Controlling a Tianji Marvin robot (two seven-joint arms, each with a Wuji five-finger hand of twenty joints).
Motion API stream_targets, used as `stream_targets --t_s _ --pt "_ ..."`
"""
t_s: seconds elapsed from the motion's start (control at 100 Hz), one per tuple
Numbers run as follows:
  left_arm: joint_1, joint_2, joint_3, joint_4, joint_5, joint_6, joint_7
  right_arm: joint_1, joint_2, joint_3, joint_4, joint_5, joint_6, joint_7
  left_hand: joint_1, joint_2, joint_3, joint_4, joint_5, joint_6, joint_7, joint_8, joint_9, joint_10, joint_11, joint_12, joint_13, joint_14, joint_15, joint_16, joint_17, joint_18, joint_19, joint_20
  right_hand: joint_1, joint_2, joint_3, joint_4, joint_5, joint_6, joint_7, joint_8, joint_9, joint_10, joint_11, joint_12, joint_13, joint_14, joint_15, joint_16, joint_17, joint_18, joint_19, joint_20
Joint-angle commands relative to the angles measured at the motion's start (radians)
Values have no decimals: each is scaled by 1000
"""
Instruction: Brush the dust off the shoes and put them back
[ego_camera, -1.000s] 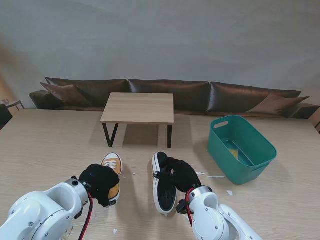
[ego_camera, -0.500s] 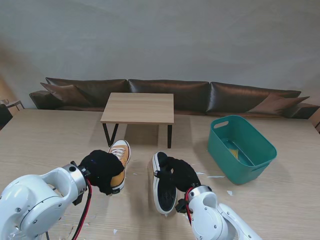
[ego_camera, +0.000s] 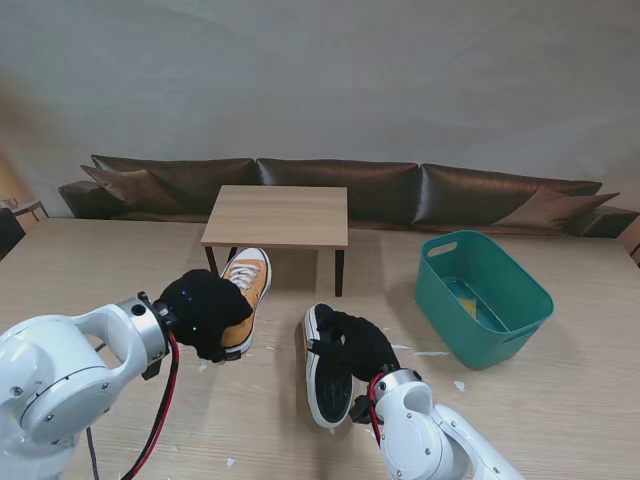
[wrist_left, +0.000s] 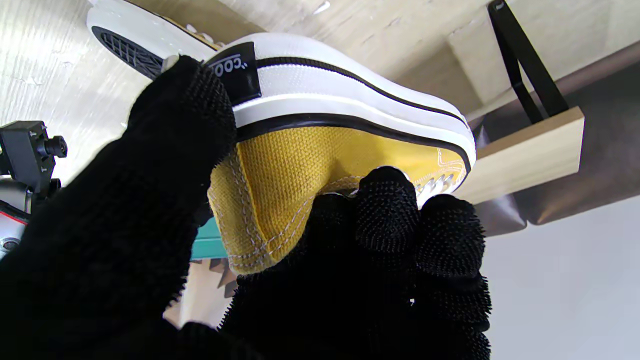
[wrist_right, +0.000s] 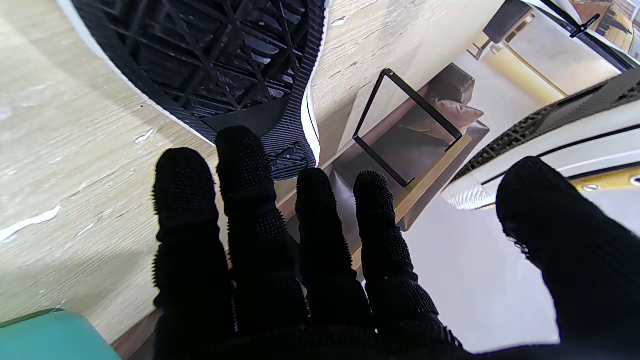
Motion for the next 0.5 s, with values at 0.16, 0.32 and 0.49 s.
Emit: stream_targets --t_s 0.16,0.32,0.49 --pt "-58 6 -15 35 -6 -63 4 4 -8 -6 4 -1 0 8 226 124 150 98 89 89 441 141 1 -105 5 21 -36 -19 -1 11 -19 -22 -14 15 -17 27 11 28 -42 9 13 -14 12 16 10 -16 -2 8 12 1 -300 16 25 -6" --pt "-86 9 -28 66 -11 -106 18 10 -9 -7 8 -1 4 7 225 124 153 97 89 88 442 142 0 -106 7 23 -37 -19 1 11 -21 -19 -14 16 -18 27 11 28 -41 9 13 -14 13 16 10 -16 -2 7 12 1 -299 15 25 -6" --pt "-108 9 -48 101 -21 -136 43 28 -13 -17 19 9 16 5 225 126 155 96 90 87 443 142 -1 -103 10 23 -39 -16 5 10 -24 -17 -12 18 -18 28 11 28 -42 9 12 -14 13 17 10 -16 -2 7 12 1 -301 16 24 -6"
